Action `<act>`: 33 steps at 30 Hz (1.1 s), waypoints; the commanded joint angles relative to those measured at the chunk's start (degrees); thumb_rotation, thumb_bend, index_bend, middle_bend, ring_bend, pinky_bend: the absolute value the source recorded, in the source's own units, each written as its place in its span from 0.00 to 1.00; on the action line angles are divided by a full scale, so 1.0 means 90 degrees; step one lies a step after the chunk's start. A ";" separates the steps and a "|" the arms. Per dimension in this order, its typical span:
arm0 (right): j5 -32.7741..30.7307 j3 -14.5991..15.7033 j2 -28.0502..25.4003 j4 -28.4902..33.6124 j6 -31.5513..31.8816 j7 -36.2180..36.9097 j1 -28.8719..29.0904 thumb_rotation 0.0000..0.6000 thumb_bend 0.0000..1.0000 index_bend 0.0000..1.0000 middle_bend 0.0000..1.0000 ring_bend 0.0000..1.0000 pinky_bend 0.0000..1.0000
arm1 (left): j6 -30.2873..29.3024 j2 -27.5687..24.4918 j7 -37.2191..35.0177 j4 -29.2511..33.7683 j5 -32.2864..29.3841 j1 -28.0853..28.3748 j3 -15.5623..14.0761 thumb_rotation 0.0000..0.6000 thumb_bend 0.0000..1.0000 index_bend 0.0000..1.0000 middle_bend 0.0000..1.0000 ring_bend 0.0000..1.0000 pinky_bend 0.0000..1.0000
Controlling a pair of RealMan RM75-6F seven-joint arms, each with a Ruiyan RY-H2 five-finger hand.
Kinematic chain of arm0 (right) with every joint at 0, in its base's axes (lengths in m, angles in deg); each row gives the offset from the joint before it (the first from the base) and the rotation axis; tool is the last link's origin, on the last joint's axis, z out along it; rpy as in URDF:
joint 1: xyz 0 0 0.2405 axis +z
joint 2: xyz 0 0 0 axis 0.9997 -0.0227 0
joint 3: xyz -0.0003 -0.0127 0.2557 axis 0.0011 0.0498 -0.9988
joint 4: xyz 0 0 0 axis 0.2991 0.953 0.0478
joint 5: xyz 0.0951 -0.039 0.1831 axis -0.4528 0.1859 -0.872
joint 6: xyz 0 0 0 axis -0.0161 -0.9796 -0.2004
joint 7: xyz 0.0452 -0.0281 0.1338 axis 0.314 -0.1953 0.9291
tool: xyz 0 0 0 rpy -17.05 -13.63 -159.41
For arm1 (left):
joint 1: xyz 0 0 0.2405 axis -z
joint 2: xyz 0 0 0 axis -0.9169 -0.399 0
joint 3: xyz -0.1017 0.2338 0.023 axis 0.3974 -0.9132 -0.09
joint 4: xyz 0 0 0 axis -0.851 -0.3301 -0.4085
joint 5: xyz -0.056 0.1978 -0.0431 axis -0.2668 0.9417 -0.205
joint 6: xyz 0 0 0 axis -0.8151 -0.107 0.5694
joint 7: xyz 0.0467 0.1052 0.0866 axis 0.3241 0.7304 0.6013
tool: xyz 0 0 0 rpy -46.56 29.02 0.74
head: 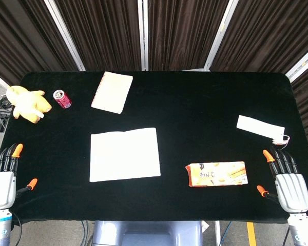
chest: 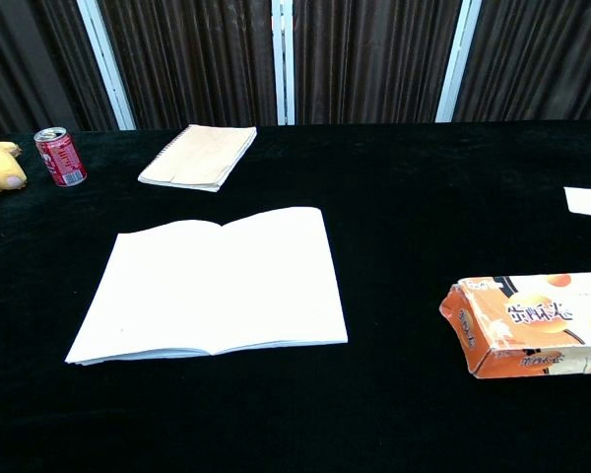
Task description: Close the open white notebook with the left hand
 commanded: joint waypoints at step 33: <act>-0.0010 0.0041 -0.0037 0.0053 -0.0145 0.0035 0.0022 1.00 0.01 0.00 0.00 0.00 0.00 | 0.0381 0.0203 0.0653 0.0294 0.0599 0.0257 -0.0403 1.00 0.15 0.00 0.00 0.00 0.00</act>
